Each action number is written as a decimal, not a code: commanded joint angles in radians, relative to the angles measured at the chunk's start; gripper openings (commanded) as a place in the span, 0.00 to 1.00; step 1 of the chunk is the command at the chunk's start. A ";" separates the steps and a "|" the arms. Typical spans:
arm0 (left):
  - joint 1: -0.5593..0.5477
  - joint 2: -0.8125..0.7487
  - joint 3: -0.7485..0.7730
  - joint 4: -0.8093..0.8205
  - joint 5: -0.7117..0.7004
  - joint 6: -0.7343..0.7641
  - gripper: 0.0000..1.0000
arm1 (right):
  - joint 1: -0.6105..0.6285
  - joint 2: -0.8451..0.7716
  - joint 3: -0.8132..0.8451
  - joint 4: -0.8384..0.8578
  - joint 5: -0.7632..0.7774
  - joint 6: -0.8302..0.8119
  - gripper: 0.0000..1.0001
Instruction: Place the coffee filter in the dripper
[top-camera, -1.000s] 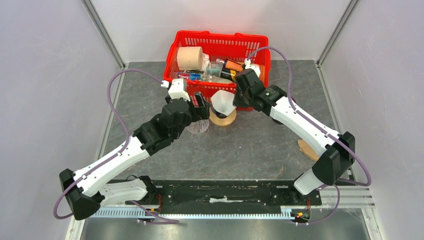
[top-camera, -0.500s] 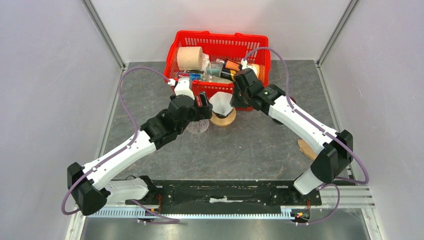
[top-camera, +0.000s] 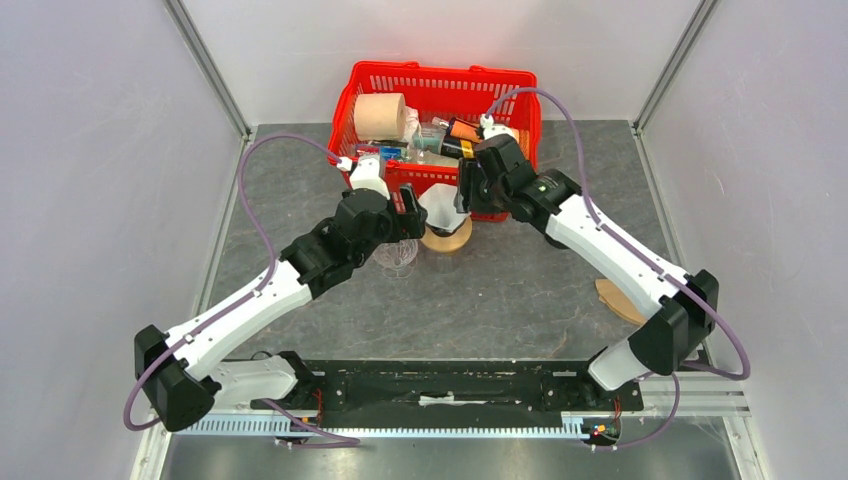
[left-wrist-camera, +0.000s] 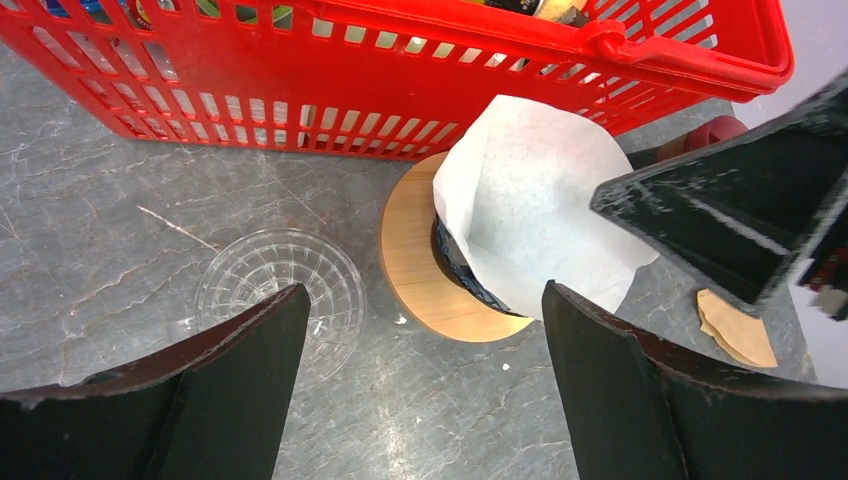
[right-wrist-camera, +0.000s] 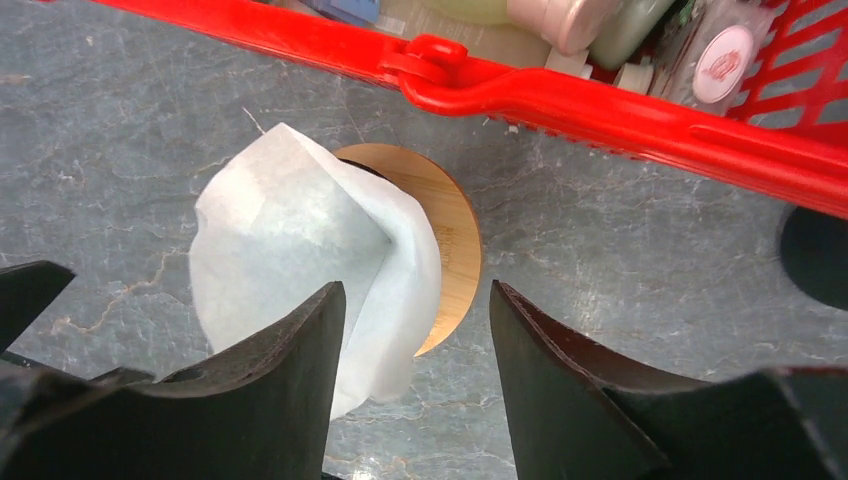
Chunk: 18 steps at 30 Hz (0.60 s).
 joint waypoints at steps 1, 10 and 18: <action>0.004 -0.053 -0.016 0.033 0.013 -0.011 0.93 | 0.000 -0.089 0.063 0.017 0.017 -0.068 0.63; 0.004 -0.205 -0.121 -0.040 -0.078 -0.032 0.94 | 0.103 -0.043 0.182 -0.036 -0.039 -0.225 0.51; 0.004 -0.340 -0.222 -0.139 -0.180 -0.059 0.94 | 0.136 0.181 0.399 -0.250 0.034 -0.239 0.30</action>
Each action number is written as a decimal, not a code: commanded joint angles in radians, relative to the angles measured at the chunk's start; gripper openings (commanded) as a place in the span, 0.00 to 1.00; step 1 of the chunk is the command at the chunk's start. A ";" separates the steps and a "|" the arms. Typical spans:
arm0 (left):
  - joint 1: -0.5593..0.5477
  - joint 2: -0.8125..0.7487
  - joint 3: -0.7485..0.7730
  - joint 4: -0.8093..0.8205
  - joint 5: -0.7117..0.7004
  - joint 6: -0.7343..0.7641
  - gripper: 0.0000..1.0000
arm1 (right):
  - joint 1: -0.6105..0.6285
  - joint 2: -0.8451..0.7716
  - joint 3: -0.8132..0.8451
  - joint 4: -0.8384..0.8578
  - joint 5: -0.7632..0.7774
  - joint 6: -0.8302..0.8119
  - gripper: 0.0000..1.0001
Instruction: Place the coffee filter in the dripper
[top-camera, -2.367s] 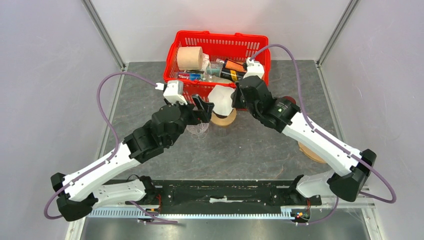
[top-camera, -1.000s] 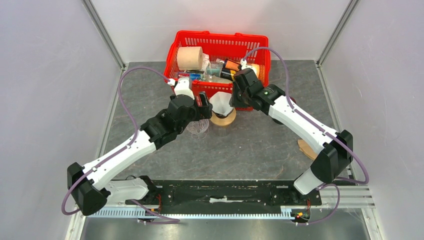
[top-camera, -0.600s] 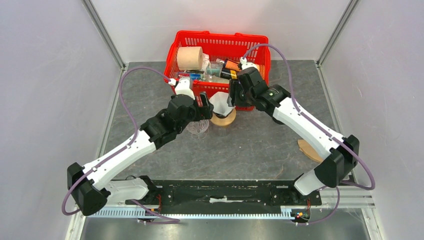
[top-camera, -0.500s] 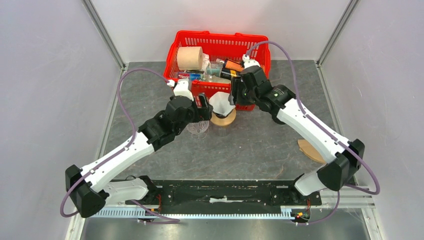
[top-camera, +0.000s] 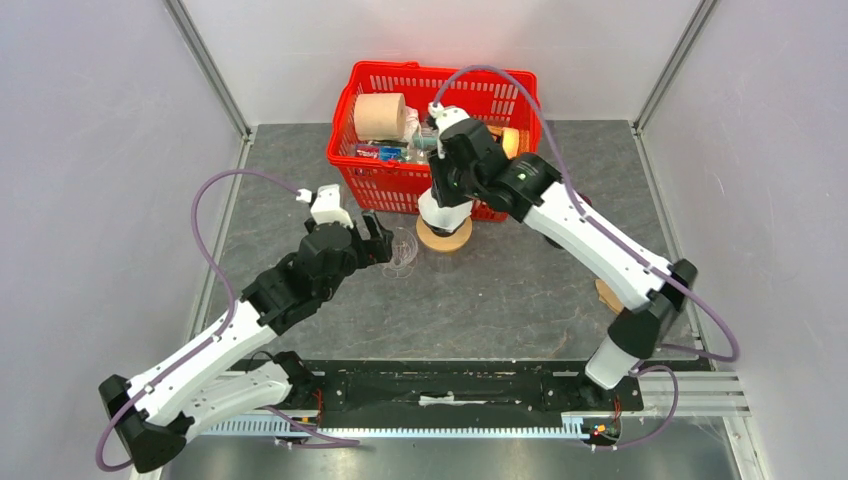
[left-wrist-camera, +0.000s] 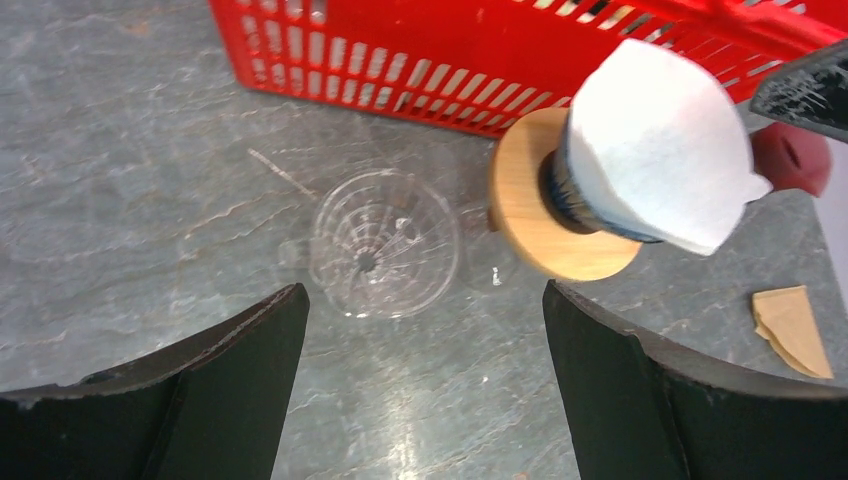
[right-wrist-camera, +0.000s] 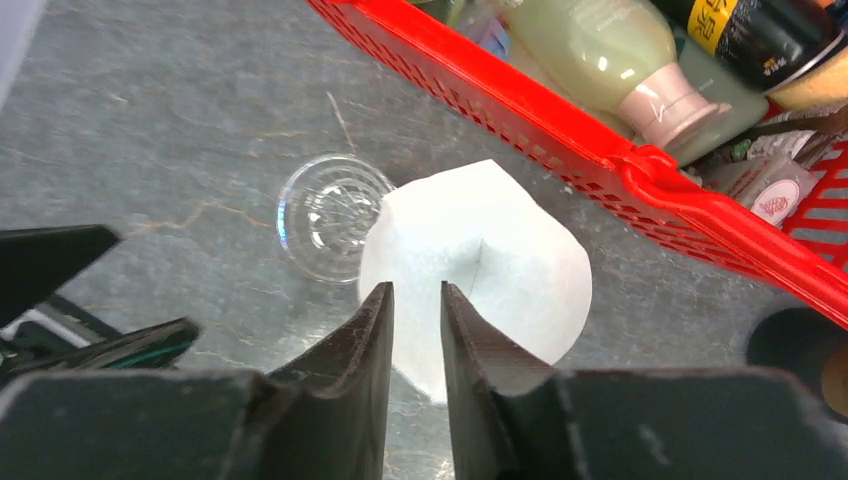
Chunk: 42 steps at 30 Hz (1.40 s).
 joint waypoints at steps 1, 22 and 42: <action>0.004 -0.074 -0.052 -0.052 -0.099 -0.037 0.94 | -0.004 0.113 0.112 -0.161 0.045 -0.038 0.27; 0.004 -0.107 -0.108 -0.088 -0.152 -0.052 0.94 | -0.018 0.328 0.170 -0.212 0.045 -0.138 0.15; 0.004 -0.127 -0.111 -0.096 -0.170 -0.052 0.95 | -0.047 0.343 0.047 -0.111 -0.063 -0.131 0.15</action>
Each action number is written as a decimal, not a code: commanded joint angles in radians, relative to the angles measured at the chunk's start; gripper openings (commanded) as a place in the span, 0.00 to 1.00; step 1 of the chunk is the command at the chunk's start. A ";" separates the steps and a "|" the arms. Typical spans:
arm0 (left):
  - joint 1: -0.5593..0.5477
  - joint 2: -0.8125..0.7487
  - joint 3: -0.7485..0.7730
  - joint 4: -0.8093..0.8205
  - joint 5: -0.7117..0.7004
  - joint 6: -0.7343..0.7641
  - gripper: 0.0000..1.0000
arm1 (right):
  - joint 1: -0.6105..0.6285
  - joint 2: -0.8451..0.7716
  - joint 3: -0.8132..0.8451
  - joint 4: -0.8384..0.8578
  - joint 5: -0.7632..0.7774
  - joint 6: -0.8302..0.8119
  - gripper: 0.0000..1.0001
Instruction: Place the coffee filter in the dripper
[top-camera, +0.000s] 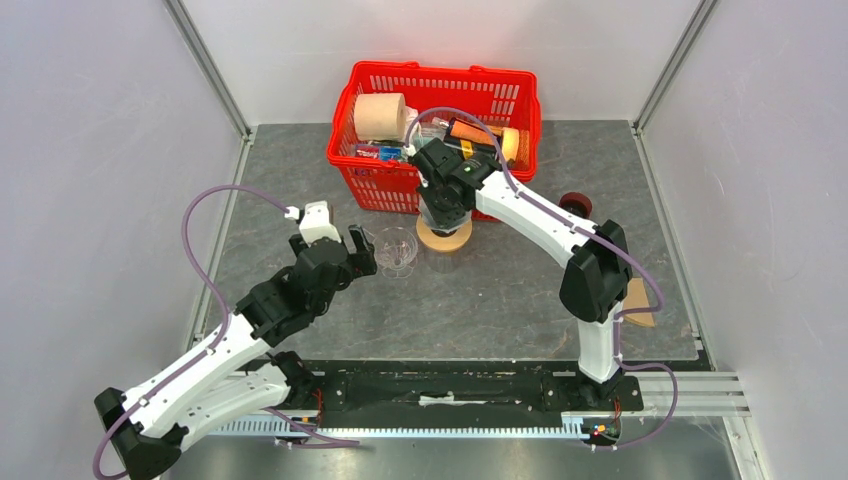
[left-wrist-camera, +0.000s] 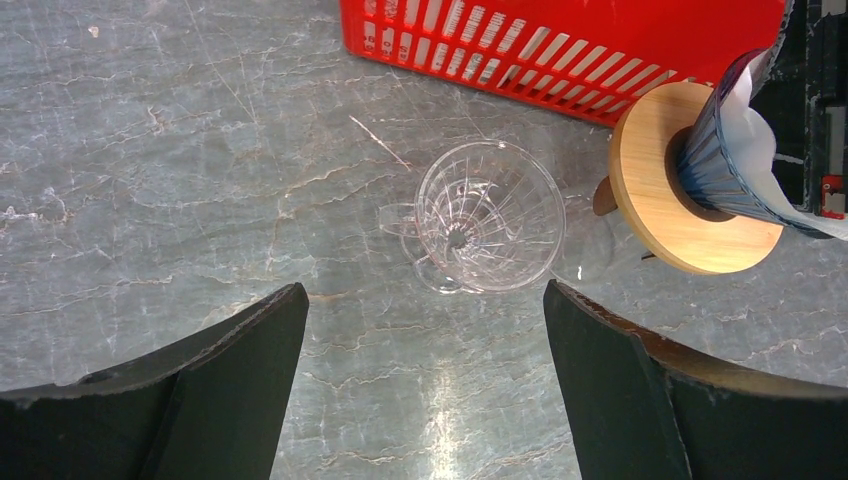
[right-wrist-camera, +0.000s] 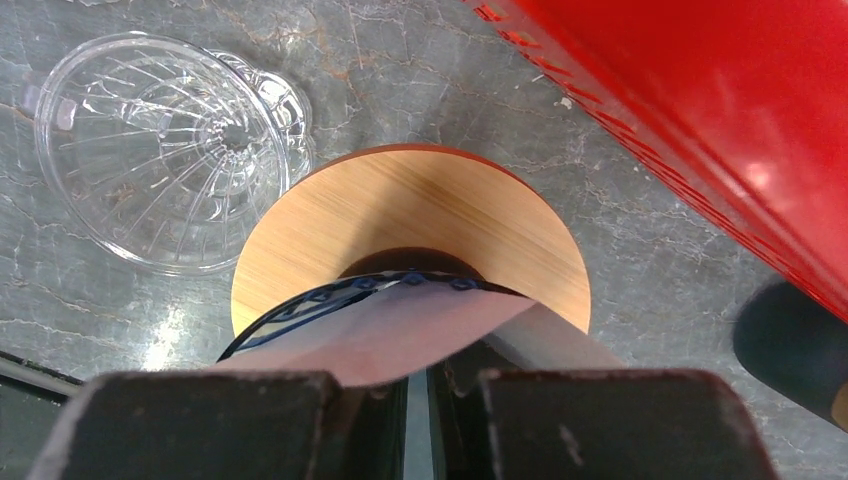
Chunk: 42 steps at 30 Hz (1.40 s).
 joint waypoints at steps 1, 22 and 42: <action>0.003 -0.019 -0.003 0.008 -0.033 -0.036 0.95 | -0.006 0.010 -0.012 0.038 -0.031 -0.012 0.15; 0.003 -0.037 -0.004 0.003 -0.048 -0.038 0.95 | -0.016 0.048 -0.049 0.038 -0.058 -0.028 0.17; 0.003 -0.047 -0.006 0.002 -0.048 -0.036 0.95 | -0.016 0.055 -0.075 0.068 -0.048 -0.048 0.22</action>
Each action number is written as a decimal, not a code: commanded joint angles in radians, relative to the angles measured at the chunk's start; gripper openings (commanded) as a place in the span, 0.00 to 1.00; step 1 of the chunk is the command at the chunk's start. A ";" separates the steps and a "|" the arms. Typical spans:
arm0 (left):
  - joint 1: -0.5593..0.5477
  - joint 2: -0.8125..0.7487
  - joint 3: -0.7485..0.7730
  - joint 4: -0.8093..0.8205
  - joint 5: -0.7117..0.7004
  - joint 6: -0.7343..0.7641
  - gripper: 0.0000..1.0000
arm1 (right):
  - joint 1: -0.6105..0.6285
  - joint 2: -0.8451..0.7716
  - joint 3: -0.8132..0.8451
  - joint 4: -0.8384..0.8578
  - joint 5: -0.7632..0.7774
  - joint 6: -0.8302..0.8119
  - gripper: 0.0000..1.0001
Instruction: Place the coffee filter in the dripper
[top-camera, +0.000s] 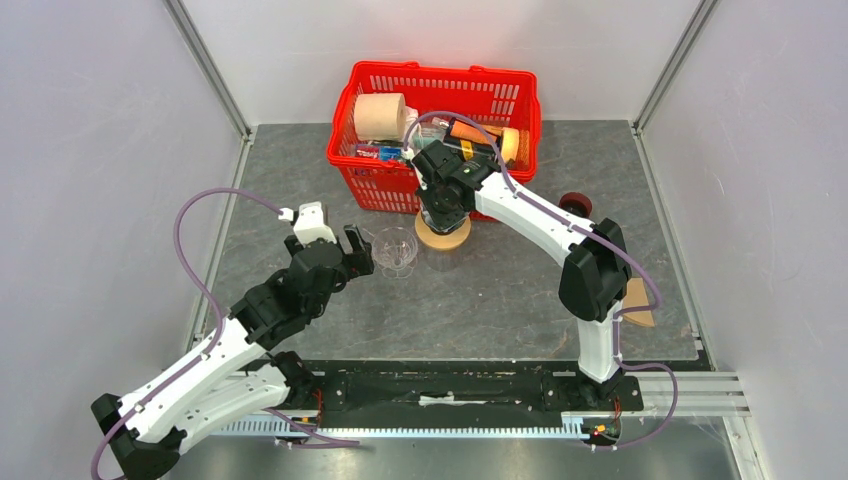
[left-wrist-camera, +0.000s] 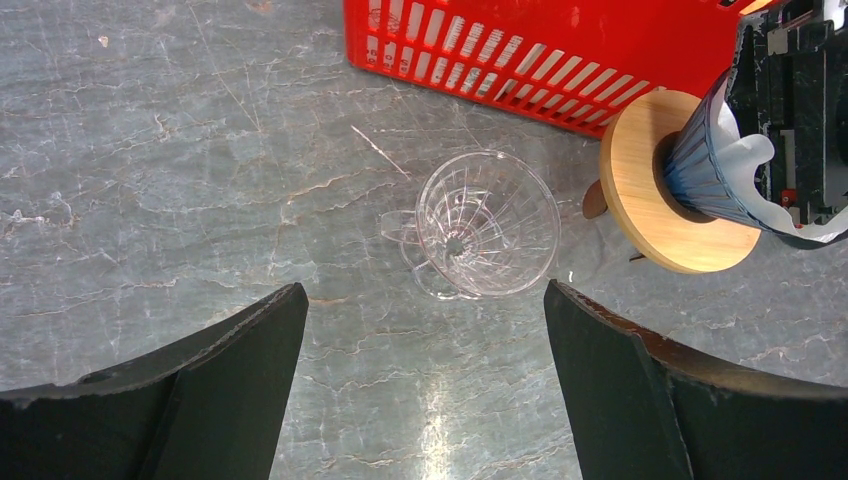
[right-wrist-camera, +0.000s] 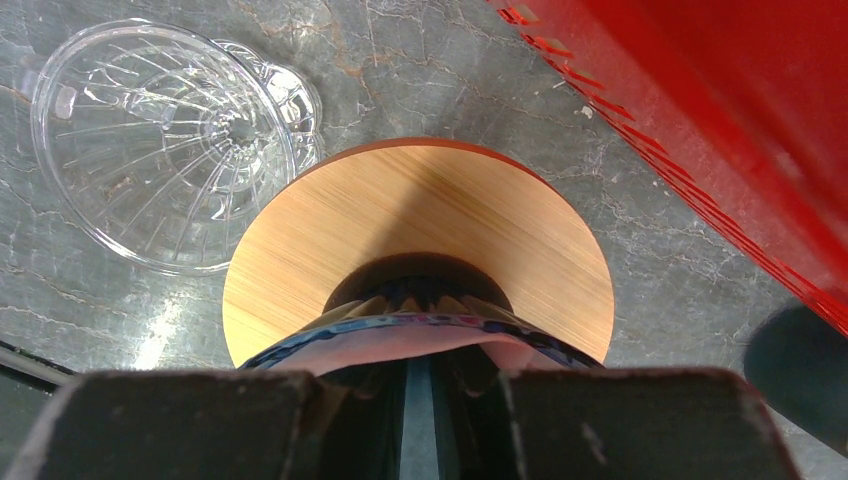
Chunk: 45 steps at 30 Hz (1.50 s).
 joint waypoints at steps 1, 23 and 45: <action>0.004 -0.014 -0.006 0.009 -0.036 -0.035 0.95 | -0.003 0.045 -0.040 0.030 0.006 -0.013 0.22; 0.004 -0.032 -0.005 0.007 -0.031 -0.041 0.95 | -0.003 -0.002 -0.011 0.012 0.010 -0.007 0.22; 0.003 -0.026 0.003 0.008 -0.032 -0.038 0.95 | -0.002 -0.051 0.079 -0.008 0.039 0.009 0.15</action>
